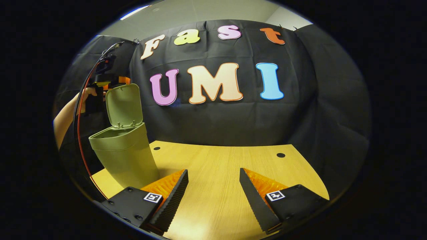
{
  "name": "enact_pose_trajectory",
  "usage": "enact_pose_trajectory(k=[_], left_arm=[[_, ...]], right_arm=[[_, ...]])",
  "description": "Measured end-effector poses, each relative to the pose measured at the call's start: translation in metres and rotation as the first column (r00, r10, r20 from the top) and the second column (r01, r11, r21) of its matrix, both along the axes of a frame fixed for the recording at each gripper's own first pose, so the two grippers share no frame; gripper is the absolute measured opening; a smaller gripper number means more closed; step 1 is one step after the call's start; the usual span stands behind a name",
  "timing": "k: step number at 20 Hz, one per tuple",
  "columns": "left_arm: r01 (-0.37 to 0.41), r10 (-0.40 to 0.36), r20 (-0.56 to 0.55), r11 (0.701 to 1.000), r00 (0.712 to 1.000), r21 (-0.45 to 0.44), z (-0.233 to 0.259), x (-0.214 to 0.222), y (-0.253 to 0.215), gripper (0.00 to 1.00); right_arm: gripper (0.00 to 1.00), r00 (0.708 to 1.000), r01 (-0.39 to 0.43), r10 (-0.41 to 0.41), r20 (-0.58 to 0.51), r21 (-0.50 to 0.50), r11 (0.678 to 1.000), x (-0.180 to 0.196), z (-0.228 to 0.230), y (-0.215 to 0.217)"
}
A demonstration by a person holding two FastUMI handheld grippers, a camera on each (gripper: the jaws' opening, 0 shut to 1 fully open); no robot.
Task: Press the lid of the desktop garbage bin to open it, pick up the crumpled paper on the desktop and throw it into the bin, then pick up the pop can on the desktop and drop it into the bin, and finally close the garbage bin lid.
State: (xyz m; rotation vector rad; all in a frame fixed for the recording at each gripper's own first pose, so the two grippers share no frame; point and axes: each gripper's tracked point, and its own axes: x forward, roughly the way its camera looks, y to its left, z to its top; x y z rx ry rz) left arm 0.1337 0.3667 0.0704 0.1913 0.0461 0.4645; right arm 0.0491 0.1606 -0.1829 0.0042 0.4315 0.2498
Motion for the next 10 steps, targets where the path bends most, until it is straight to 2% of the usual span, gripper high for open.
enact_pose_trajectory(k=[1, 2, 4, 5, 10], left_arm=[[-0.006, 0.006, -0.009, 1.0, 1.0, 0.0, -0.004, -0.006, -0.003, 0.99], [-0.011, 0.011, -0.007, 1.0, 1.0, 0.001, -0.003, -0.011, -0.007, 0.95], [-0.018, 0.017, -0.014, 1.0, 1.0, -0.003, -0.005, -0.021, -0.017, 0.96], [-0.022, 0.022, -0.017, 1.0, 1.0, -0.008, -0.006, -0.026, -0.02, 0.94], [-0.037, 0.035, -0.052, 0.999, 0.998, -0.024, -0.018, -0.054, -0.04, 0.95]], right_arm=[[0.97, 1.0, -0.006, 0.006, 0.002, -0.003, 1.0, 0.001, 0.001, -0.003], [0.97, 1.0, -0.013, 0.013, 0.004, -0.003, 1.0, 0.002, 0.002, -0.006], [0.97, 1.0, -0.031, 0.031, 0.003, -0.001, 1.0, 0.004, 0.004, -0.011], [0.97, 0.999, -0.042, 0.042, -0.001, 0.005, 0.999, 0.005, 0.004, -0.011], [0.97, 0.995, -0.1, 0.099, 0.009, 0.023, 0.995, 0.008, 0.008, -0.012]])
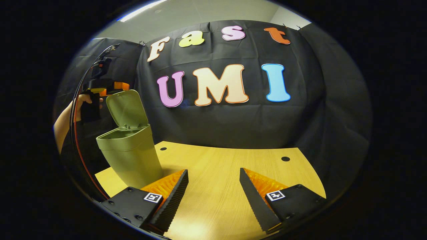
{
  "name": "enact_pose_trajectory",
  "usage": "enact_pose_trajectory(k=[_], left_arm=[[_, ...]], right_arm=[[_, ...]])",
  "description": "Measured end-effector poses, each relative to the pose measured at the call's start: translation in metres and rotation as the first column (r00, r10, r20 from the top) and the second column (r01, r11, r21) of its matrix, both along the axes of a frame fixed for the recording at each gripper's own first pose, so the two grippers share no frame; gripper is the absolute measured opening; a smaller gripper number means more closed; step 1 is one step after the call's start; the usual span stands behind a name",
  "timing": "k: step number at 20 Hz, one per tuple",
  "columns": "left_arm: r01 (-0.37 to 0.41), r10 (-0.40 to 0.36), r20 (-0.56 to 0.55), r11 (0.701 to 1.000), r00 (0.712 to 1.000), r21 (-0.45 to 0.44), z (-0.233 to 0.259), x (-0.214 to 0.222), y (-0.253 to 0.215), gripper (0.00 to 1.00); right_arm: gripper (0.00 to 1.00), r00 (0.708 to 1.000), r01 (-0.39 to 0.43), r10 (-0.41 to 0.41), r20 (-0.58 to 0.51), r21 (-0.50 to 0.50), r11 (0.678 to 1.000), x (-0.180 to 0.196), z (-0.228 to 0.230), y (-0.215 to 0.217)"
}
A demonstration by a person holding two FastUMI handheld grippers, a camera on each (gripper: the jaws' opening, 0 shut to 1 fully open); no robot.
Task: Press the lid of the desktop garbage bin to open it, pick up the crumpled paper on the desktop and throw it into the bin, then pick up the pop can on the desktop and drop it into the bin, and finally close the garbage bin lid.
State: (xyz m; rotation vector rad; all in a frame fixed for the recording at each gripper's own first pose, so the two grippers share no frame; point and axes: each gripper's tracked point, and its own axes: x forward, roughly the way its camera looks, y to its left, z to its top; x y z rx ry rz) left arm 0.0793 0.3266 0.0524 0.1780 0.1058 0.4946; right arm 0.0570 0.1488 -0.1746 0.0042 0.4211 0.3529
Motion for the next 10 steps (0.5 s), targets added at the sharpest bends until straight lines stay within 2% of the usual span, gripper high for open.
enact_pose_trajectory(k=[10], left_arm=[[-0.028, 0.021, -0.107, 0.998, 0.994, -0.061, -0.056, -0.035, -0.023, 0.97]], right_arm=[[0.97, 0.997, -0.07, 0.07, -0.014, 0.001, 0.998, 0.001, -0.005, 0.005]])
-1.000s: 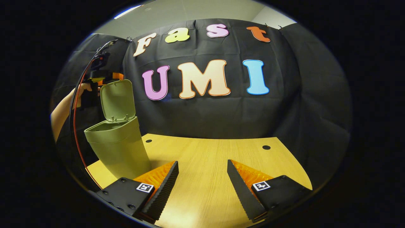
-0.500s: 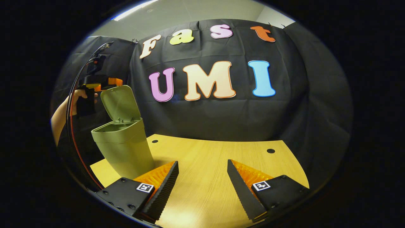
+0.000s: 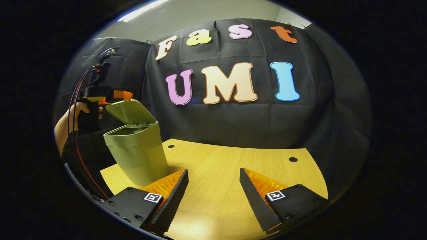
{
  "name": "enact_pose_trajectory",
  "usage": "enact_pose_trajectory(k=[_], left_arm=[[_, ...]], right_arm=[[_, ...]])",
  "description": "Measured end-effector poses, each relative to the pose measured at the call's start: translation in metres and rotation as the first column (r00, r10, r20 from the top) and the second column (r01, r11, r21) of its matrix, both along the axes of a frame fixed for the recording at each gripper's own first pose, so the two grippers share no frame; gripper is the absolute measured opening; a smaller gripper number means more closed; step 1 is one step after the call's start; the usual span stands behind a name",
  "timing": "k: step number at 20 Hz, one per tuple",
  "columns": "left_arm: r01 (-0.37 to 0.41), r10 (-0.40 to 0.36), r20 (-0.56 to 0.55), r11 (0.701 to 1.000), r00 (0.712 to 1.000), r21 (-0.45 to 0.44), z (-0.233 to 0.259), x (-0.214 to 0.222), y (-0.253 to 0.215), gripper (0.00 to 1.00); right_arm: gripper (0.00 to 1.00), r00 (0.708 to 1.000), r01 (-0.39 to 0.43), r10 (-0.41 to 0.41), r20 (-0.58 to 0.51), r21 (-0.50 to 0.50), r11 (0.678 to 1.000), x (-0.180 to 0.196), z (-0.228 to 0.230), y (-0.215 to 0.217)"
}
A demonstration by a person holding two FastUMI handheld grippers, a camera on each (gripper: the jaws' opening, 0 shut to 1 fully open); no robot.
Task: Press the lid of the desktop garbage bin to open it, pick up the crumpled paper on the desktop and throw it into the bin, then pick up the pop can on the desktop and drop it into the bin, and finally close the garbage bin lid.
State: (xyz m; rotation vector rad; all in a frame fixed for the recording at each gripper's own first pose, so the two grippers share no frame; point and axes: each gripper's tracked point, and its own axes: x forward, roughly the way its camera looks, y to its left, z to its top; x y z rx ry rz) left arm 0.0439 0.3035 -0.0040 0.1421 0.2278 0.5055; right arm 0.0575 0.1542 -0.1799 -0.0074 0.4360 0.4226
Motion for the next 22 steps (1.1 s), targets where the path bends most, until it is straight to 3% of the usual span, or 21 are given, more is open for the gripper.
enact_pose_trajectory(k=[17, 20, 22], left_arm=[[-0.031, 0.009, -0.16, 0.99, 0.987, -0.138, -0.097, -0.037, -0.011, 0.99], [-0.021, 0.001, -0.181, 0.994, 0.983, -0.105, -0.104, -0.039, -0.013, 0.99], [-0.009, -0.001, -0.132, 0.997, 0.991, -0.076, -0.102, -0.041, -0.012, 0.98]], right_arm=[[0.97, 0.999, -0.039, 0.038, -0.027, -0.023, 0.999, -0.006, -0.01, 0.021], [0.97, 0.999, -0.041, 0.04, -0.034, -0.028, 0.999, -0.007, -0.015, 0.024], [0.97, 0.998, -0.041, 0.04, -0.04, -0.023, 0.999, -0.008, -0.015, 0.027]])
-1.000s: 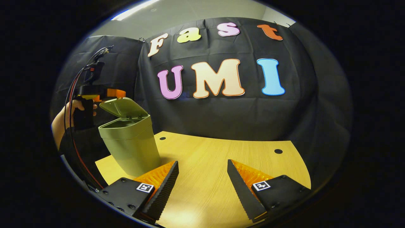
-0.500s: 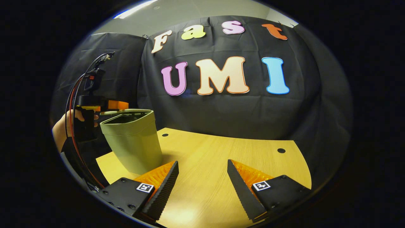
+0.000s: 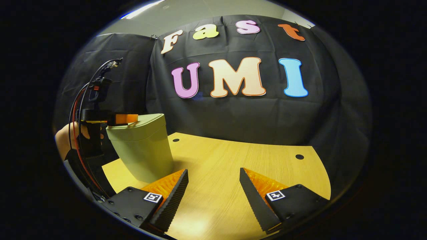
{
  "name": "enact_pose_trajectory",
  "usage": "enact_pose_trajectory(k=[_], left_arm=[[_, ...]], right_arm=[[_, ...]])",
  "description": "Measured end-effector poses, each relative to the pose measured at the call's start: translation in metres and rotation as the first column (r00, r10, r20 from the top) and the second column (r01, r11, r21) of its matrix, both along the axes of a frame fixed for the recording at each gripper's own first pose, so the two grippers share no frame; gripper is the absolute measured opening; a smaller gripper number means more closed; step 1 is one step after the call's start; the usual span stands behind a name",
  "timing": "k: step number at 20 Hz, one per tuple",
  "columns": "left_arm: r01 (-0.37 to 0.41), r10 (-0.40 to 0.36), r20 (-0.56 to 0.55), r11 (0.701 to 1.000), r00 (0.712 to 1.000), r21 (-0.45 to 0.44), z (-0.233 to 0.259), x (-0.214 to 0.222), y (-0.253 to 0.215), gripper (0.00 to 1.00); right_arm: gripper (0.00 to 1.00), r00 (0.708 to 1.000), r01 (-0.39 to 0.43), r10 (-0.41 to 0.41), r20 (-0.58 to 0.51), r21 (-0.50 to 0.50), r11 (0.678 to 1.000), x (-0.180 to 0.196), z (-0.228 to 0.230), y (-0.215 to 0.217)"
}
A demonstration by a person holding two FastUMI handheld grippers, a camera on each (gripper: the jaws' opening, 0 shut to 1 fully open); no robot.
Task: Press the lid of the desktop garbage bin to open it, pick up the crumpled paper on the desktop and throw it into the bin, then pick up the pop can on the desktop and drop it into the bin, and finally close the garbage bin lid.
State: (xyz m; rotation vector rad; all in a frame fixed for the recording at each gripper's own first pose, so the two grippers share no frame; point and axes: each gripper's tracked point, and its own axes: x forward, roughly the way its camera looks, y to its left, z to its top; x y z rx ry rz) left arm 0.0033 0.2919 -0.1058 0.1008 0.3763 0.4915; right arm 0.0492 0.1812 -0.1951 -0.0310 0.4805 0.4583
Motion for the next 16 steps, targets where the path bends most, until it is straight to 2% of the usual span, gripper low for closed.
enact_pose_trajectory(k=[1, 7, 9, 14, 16], left_arm=[[0.011, -0.011, 0.065, 1.0, 0.998, -0.008, 0.005, 0.003, -0.001, 0.98], [0.026, -0.025, 0.024, 0.999, 0.999, -0.048, -0.003, 0.001, 0.0, 0.99], [0.042, -0.038, 0.082, 0.998, 0.996, -0.041, 0.005, 0.003, -0.001, 0.99], [0.086, -0.085, 0.109, 0.996, 0.99, 0.003, 0.012, 0.001, -0.009, 0.96], [0.132, -0.133, 0.162, 0.991, 0.978, 0.018, 0.028, 0.004, -0.032, 0.94]], right_arm=[[0.97, 1.0, -0.001, 0.001, -0.001, 0.007, 1.0, -0.002, 0.001, 0.001], [0.97, 0.999, 0.025, -0.026, 0.034, 0.023, 0.999, 0.004, 0.017, -0.008], [0.97, 0.998, 0.039, -0.041, 0.048, 0.041, 0.998, 0.005, 0.022, -0.011], [0.97, 0.994, 0.056, -0.061, 0.094, 0.05, 0.997, 0.007, 0.043, -0.022], [0.97, 0.986, 0.073, -0.082, 0.145, 0.067, 0.995, 0.008, 0.062, -0.029]])
